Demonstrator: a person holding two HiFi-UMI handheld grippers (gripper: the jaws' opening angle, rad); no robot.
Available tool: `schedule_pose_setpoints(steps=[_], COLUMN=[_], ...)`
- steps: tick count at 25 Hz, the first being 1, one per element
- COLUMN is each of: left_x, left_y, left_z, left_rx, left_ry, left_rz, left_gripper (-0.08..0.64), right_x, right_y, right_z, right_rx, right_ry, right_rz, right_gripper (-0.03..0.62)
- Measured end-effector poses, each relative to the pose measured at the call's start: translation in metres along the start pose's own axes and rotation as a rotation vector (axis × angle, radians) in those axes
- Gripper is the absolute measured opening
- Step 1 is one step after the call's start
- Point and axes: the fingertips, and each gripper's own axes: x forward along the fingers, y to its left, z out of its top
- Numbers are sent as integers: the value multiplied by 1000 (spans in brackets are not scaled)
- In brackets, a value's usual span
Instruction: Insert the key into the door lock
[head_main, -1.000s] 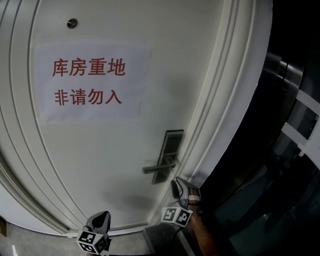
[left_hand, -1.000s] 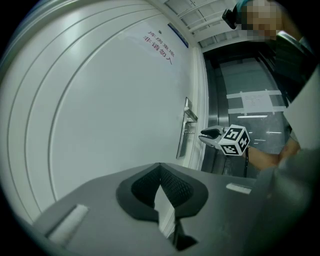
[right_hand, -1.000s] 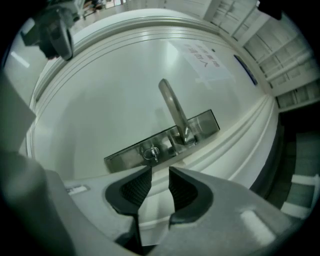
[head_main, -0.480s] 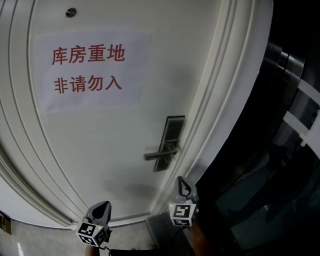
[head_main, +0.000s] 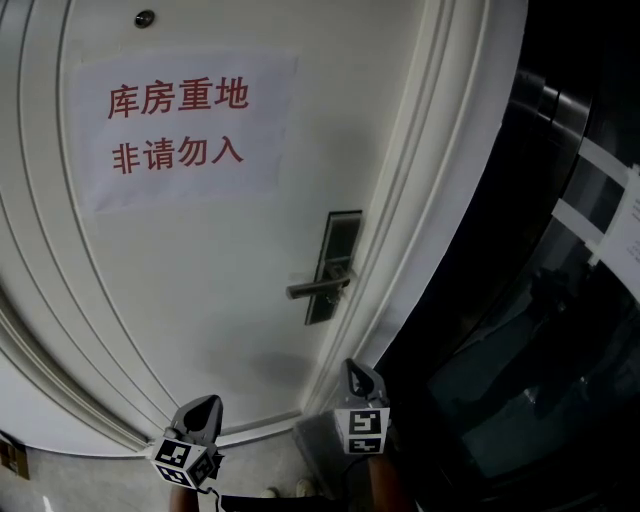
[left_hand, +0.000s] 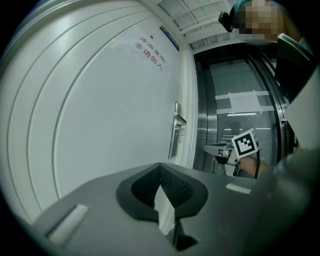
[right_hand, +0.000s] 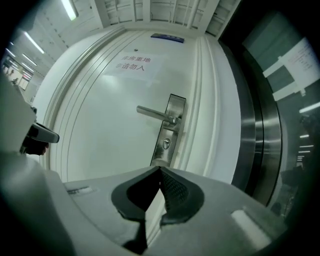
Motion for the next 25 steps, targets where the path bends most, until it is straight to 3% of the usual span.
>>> schedule_pose_setpoints(steps=[7, 13, 25], left_x=[-10, -16, -34], left_y=[-10, -23, -82], left_z=[-3, -1, 6], left_rx=[15, 39, 60], left_ry=[14, 18, -7], left_rz=[-65, -99, -107], left_gripper=[3, 3, 3], right_x=[-33, -60, -134], right_y=[29, 30, 18], right_z=[-3, -4, -2], right_rx=[70, 157, 183], right_ry=[-28, -53, -130], right_rz=[45, 61, 101], right_gripper=[2, 2, 2])
